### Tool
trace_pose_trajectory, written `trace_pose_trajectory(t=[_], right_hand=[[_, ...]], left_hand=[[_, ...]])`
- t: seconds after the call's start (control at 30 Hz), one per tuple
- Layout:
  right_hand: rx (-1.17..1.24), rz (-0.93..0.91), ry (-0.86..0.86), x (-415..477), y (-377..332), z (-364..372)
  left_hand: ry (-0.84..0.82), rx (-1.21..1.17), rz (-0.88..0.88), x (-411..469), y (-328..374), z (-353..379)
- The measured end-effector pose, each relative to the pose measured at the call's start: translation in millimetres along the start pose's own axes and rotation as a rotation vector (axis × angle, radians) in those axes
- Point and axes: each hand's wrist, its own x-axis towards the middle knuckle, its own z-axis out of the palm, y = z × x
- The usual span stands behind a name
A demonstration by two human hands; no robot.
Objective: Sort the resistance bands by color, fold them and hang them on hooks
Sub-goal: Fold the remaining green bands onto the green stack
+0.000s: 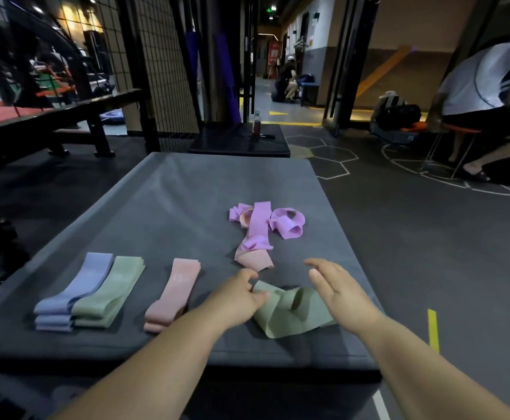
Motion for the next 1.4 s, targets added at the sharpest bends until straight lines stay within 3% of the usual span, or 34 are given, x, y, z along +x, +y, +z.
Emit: trace_pose_trajectory(t=[0.17, 0.3, 0.53, 0.8, 1.0, 1.17, 1.4], right_hand=[[-0.275, 0.248, -0.087, 4.9, 32.1, -16.8], [-0.433, 0.296, -0.184, 2.1, 30.3, -21.7], [-0.231, 0.372, -0.169, 13.9, 34.5, -17.9], [0.168, 0.356, 0.155, 19.2, 37.5, -19.7], [0.154, 0.323, 0.304, 24.1, 38.6, -22.0], [0.192, 0.306, 0.366, 25.7, 38.7, -21.8], [0.104, 0.277, 0.217, 23.3, 37.8, -13.6]], left_hand=[[0.026, -0.072, -0.008, 7.2, 7.3, 9.4], [0.039, -0.050, -0.017, 14.1, 17.4, 12.9], [0.108, -0.181, 0.024, 22.7, 9.5, 17.5], [0.212, -0.507, -0.015, 21.9, 0.4, -4.1], [0.259, -0.580, -0.096, 19.3, -6.3, -15.7], [0.211, -0.477, -0.077, 13.5, -10.2, -14.8], [0.171, -0.103, -0.129, 11.1, -13.8, -11.3]])
